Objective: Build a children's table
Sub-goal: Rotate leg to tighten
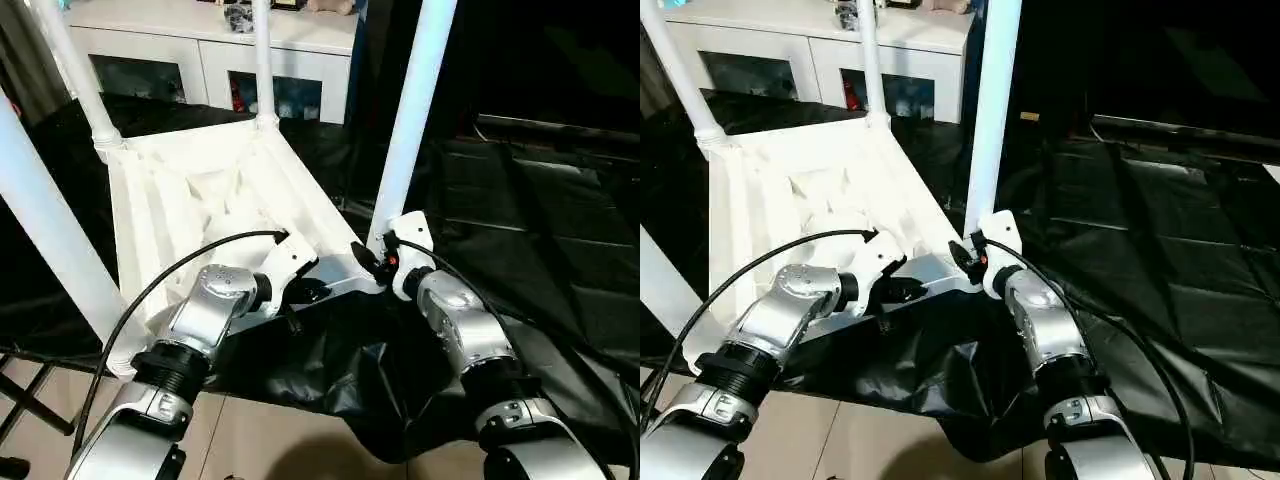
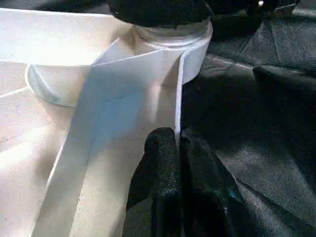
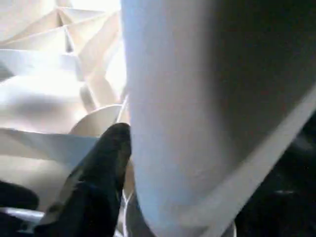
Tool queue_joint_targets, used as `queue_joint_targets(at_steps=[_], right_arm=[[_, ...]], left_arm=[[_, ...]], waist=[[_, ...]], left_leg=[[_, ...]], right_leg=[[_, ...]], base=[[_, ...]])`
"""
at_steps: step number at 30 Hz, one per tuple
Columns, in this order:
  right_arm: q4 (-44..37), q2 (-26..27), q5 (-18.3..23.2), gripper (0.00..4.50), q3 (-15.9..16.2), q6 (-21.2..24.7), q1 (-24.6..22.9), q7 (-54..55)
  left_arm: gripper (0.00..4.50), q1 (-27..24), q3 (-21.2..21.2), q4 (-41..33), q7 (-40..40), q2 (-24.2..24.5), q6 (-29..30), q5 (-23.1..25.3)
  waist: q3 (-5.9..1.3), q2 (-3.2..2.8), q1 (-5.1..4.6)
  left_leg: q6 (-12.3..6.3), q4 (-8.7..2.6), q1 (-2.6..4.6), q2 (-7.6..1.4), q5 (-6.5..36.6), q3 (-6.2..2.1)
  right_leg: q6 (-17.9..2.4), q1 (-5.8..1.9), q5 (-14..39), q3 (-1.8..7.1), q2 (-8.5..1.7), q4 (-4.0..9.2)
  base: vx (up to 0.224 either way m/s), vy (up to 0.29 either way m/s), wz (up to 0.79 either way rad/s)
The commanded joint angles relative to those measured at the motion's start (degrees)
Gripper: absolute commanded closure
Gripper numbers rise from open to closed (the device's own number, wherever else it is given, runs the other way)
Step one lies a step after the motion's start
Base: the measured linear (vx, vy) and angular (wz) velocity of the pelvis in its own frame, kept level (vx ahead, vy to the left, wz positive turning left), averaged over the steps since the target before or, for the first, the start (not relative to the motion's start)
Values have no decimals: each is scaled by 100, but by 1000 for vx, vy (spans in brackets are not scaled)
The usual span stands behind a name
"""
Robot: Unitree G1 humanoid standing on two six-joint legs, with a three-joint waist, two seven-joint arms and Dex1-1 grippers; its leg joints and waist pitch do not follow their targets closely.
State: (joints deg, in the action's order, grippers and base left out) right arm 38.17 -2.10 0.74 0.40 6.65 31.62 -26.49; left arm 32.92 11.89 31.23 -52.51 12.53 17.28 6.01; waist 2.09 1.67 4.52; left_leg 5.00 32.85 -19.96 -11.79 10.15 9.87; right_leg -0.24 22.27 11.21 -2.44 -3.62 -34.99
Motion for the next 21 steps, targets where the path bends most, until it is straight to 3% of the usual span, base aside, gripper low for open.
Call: queue_joint_targets(at_steps=[1,2,4,5,6,10,13,14,15,17,18,21], right_arm=[[85,519,164,142,693,146,-109,-801],[27,394,127,135,737,68,-109,-927],[-117,138,121,131,810,-15,-131,-1276],[-220,-31,145,131,846,-14,-162,-1560],[-328,-202,180,131,881,-25,-199,-1865],[-505,-542,233,131,933,-48,-271,-2424],[-673,-984,247,131,1049,-148,-354,-3130],[-673,-984,247,131,1049,-148,-354,-3130],[-757,-1169,229,131,1135,-141,-401,-3476],[-789,-1220,247,131,1161,-115,-408,-3589],[-823,-1271,279,131,1192,-85,-413,-3713],[-840,-1330,305,165,1228,-95,-413,-3841]], left_arm=[[450,140,173,-122,41,-199,-195,-117],[450,112,180,-170,-126,-128,-211,-155],[450,55,221,-250,-534,37,-392,-242],[450,26,246,-302,-723,140,-348,-272],[450,3,265,-341,-906,244,-374,-305],[450,-59,304,-443,-1330,476,-415,-396],[450,-122,307,-490,-1828,775,-615,-525],[450,-122,307,-490,-1828,775,-615,-525],[450,-149,325,-459,-2052,948,-701,-528],[450,-178,327,-492,-2183,1032,-701,-561],[450,-208,326,-542,-2293,1118,-682,-598],[450,-249,309,-613,-2437,1227,-654,-643]], waist=[[-228,-47,-3],[-230,-107,-29],[-255,-79,-39],[-268,-94,-43],[-280,-103,-57],[-297,-100,-56],[-299,-64,-18],[-301,-82,0],[-298,-48,29],[-280,-65,57],[-269,-17,70],[-266,-31,65]], left_leg=[[98,-471,30,-126,2029,-73],[110,-472,26,-127,2072,-70],[66,-460,-9,-123,1924,-72],[47,-452,-23,-121,1764,-67],[-34,-422,-31,-120,1468,-40],[-202,-372,-56,-114,979,-13],[-307,-348,-27,-129,911,12],[-313,-349,-26,-135,901,10],[-330,-346,-24,-140,878,18],[-301,-358,-8,-152,960,25],[-274,-366,-3,-152,1029,25],[-182,-381,-1,-164,1108,19]], right_leg=[[-731,-112,2319,230,-412,574],[-803,-117,2153,230,-399,568],[-876,-171,1849,232,-394,525],[-925,-187,1613,241,-397,498],[-1103,-206,1044,235,-377,453],[-1359,-242,138,226,-355,361],[-1456,-246,-55,222,-341,340],[-1471,-246,-62,220,-346,323],[-1467,-252,-12,218,-350,322],[-1423,-228,205,217,-353,342],[-1385,-232,432,216,-364,346],[-1327,-218,691,225,-378,367]], base=[[0,0,0],[0,0,0],[0,0,0],[0,0,0],[0,0,0],[0,0,0],[0,0,0],[0,0,0],[0,0,0],[0,0,0],[0,0,0],[0,0,0]])
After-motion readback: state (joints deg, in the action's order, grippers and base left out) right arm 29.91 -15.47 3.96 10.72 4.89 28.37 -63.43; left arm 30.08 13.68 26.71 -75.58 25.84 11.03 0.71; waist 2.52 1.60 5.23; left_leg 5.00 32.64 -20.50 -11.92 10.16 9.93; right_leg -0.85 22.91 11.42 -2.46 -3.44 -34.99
